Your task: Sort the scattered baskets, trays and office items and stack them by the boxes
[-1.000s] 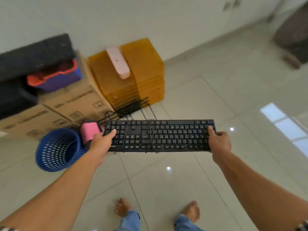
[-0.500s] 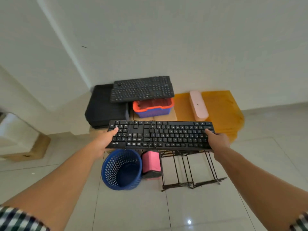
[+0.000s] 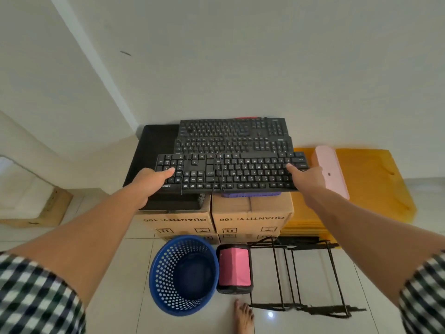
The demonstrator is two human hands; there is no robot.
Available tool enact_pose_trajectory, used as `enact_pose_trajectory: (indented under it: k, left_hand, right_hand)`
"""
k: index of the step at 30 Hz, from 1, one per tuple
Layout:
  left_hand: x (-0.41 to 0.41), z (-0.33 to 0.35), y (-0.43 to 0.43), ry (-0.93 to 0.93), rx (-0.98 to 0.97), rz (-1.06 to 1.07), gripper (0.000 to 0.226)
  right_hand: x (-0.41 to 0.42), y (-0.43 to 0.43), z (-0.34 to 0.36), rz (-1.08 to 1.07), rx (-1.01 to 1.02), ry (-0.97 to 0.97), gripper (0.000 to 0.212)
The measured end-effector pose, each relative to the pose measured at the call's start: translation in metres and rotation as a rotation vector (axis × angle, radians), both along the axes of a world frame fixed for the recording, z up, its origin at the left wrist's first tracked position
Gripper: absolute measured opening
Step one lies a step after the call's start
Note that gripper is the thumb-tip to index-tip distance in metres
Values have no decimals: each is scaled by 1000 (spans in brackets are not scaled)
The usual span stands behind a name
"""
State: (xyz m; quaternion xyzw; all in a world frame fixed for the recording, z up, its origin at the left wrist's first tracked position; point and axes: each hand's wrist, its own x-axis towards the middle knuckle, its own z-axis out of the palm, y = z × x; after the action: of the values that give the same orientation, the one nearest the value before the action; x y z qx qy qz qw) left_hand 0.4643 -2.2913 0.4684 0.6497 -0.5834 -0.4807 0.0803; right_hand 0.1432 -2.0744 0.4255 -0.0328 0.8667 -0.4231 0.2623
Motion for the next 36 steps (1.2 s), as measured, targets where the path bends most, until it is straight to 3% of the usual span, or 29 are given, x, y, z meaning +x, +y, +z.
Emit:
enact_pose_trajectory:
  k: [5, 15, 21, 28, 36]
  left_hand:
    - [-34, -41, -48, -37, -1, -77, 56]
    - [-47, -75, -37, -332, -56, -182, 77]
    - [-46, -77, -34, -375, -91, -214, 70]
    - [-46, -80, -26, -368, -83, -197, 103]
    - [-29, -62, 2, -375, -139, -289, 96]
  right_hand:
    - [-30, -53, -28, 98, 135, 75, 82]
    - [-14, -59, -64, 157, 324, 284, 83]
    - [-14, -49, -71, 166, 344, 306, 78]
    - [-14, -47, -72, 197, 377, 248, 91]
    - [21, -19, -54, 315, 398, 293, 89]
